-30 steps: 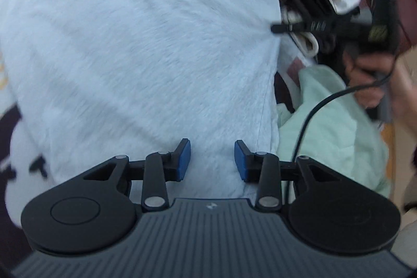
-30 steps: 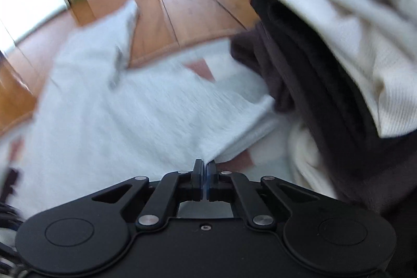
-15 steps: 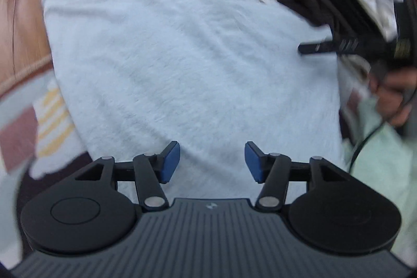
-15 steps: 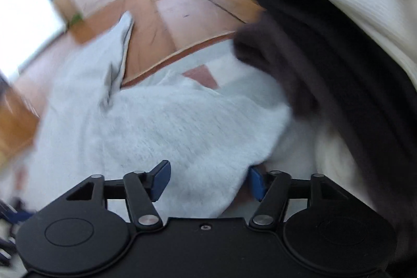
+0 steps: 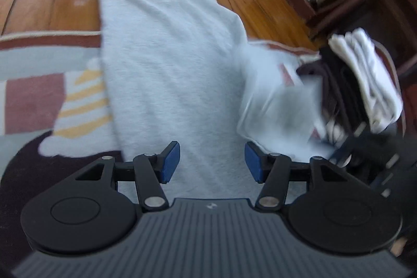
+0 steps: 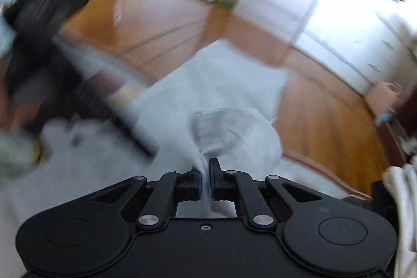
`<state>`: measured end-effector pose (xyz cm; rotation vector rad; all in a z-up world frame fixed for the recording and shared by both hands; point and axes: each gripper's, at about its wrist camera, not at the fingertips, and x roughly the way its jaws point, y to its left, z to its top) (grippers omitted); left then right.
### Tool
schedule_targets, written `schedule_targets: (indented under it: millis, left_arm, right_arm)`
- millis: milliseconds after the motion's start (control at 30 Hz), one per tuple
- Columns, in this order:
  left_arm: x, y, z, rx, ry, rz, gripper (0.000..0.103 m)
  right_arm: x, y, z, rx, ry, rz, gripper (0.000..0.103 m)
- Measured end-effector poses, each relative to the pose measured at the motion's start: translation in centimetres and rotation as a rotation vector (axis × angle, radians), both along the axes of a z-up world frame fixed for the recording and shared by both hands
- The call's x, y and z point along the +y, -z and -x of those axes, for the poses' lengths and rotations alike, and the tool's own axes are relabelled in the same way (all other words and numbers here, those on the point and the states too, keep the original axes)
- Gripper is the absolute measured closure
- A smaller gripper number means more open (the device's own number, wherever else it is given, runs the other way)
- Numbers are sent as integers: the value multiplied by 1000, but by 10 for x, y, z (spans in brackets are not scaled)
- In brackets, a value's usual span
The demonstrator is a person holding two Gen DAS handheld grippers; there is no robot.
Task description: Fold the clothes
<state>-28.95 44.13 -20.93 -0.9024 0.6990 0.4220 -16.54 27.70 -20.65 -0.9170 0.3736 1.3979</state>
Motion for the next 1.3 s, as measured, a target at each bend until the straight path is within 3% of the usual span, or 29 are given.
schedule_targets:
  millis: [100, 233, 533, 700, 833, 900, 933, 967, 1000, 1033, 1133, 1200, 1233, 1300]
  left_arm:
    - [4, 9, 9, -29, -4, 70, 48]
    - [0, 13, 0, -62, 25, 97, 48]
    - [-15, 16, -21, -117, 55, 135, 43]
    - [-26, 26, -29, -85, 71, 154, 43]
    - [-29, 28, -34, -98, 68, 152, 43]
    - [-29, 29, -41, -111, 49, 130, 43]
    - [-28, 29, -46, -119, 35, 113, 43]
    - [-27, 29, -51, -125, 28, 99, 45]
    - [-28, 27, -58, -126, 45, 92, 57]
    - [-30, 24, -64, -133, 78, 85, 101]
    - [-41, 2, -63, -217, 120, 38, 99]
    - [-49, -10, -58, -234, 120, 19, 99]
    - [-51, -11, -59, -200, 119, 21, 98]
    - [-53, 12, -68, -5, 114, 88, 98]
  right_arm:
    - [-6, 6, -1, 1, 21, 86, 95]
    - [-22, -7, -15, 57, 101, 99, 57]
    - [-47, 28, -38, 46, 302, 224, 44]
    - [-48, 17, -72, 199, 497, 177, 41]
    - [-53, 23, -83, 224, 499, 180, 33]
    - [-54, 27, -87, 275, 467, 164, 39]
    - [-54, 26, -91, 360, 441, 160, 64]
    - [-53, 25, -93, 426, 426, 153, 69]
    - [-52, 21, -92, 429, 424, 136, 74]
    - [-50, 16, -87, 381, 410, 116, 83]
    - [-58, 1, -78, 275, 415, 24, 88]
    - [-69, -7, -90, 298, 491, -21, 88]
    - [-72, -4, -95, 302, 528, -24, 88]
    - [-74, 12, -105, 295, 589, 35, 88]
